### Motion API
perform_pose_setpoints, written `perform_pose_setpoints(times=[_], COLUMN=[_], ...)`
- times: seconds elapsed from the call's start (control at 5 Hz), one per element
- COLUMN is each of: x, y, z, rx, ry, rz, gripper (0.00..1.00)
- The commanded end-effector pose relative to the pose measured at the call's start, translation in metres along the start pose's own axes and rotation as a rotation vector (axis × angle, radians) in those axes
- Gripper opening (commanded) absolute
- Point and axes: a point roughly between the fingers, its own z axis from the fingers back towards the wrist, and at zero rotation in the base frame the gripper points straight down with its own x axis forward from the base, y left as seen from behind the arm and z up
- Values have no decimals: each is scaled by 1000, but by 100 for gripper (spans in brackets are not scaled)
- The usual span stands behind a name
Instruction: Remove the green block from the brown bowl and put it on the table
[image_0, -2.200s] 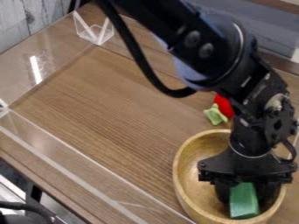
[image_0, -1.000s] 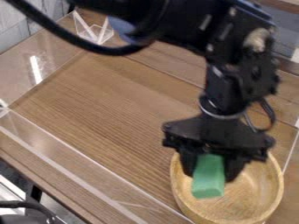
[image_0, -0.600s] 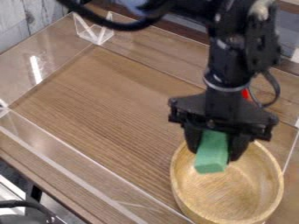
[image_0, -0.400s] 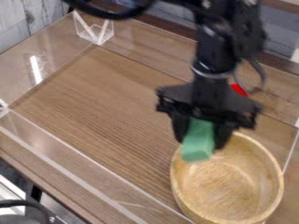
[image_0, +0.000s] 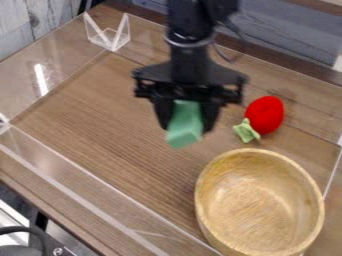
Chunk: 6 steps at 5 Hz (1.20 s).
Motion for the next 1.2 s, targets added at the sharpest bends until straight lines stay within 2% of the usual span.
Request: perform_pose_setpoints(times=[0.0, 0.2, 0.4, 0.6, 0.8, 1.0], x=[22, 28, 34, 39, 37, 35], y=[8, 9, 10, 12, 4, -4], z=[16, 15, 0, -17, -22, -23], rx=[-21, -4, 16, 50, 73, 86], ry=[-73, -93, -106, -129, -148, -162], rz=[38, 72, 126, 186, 212, 200], gripper=[0, 0, 0, 0, 0, 0])
